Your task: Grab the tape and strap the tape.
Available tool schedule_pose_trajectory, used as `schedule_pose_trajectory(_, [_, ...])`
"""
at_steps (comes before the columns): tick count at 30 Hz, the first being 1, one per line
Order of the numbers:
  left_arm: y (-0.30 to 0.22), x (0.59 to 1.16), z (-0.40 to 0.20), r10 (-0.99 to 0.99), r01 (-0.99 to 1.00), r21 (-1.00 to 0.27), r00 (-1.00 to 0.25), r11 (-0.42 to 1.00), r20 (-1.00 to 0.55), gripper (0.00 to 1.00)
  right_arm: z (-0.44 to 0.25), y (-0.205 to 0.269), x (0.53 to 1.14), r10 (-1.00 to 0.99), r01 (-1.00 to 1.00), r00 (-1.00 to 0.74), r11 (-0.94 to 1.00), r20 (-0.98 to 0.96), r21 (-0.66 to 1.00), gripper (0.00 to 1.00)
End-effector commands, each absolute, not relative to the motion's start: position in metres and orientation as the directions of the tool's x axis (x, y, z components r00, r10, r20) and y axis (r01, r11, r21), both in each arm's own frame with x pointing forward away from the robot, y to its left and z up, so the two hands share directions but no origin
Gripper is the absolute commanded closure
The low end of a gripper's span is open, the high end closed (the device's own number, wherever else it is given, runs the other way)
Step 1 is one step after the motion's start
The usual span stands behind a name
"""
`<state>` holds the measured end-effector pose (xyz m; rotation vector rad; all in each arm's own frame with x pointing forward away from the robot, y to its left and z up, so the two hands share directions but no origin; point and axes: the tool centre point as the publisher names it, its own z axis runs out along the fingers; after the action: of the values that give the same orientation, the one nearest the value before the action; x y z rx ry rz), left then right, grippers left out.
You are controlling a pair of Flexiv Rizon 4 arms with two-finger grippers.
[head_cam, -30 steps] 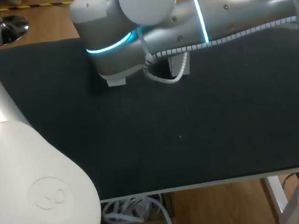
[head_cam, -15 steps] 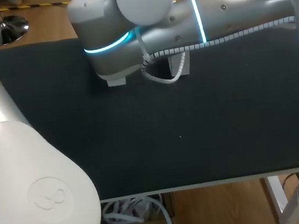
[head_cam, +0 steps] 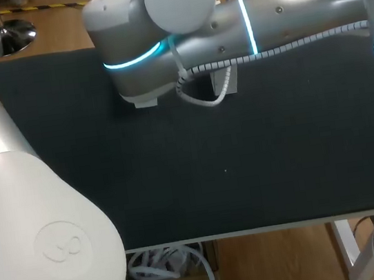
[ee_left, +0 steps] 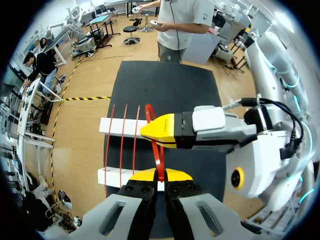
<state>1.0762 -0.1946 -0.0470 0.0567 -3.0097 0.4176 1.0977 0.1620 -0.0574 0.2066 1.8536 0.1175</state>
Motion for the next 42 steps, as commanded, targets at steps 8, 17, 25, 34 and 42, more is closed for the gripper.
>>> schedule_pose_trajectory(8, [-0.195, 1.076, -0.046, -0.023, -0.051, -0.265, -0.994, 0.963, 0.108, 1.00, -0.054, 0.164, 1.094, 0.197, 0.071, -0.288, 0.980, -0.937, 0.184, 1.00])
schedule_pose_trajectory(17, [-0.195, 1.076, -0.046, -0.023, -0.051, -0.265, -0.994, 0.963, 0.108, 1.00, -0.055, 0.165, 1.094, 0.196, 0.065, -0.291, 0.981, -0.937, 0.185, 1.00])
schedule_pose_trajectory(25, [-0.195, 1.076, -0.046, -0.023, -0.051, -0.265, -0.994, 0.963, 0.108, 1.00, -0.056, 0.169, 1.091, 0.199, 0.060, -0.299, 0.980, -0.933, 0.190, 1.00])
schedule_pose_trajectory(34, [-0.195, 1.076, -0.046, -0.023, -0.051, -0.265, -0.994, 0.963, 0.108, 1.00, -0.056, 0.172, 1.090, 0.201, 0.055, -0.303, 0.980, -0.932, 0.193, 1.00])
schedule_pose_trajectory(42, [-0.195, 1.076, -0.046, -0.023, -0.051, -0.265, -0.994, 0.963, 0.108, 1.00, -0.056, 0.177, 1.089, 0.207, 0.050, -0.307, 0.978, -0.929, 0.202, 1.00])
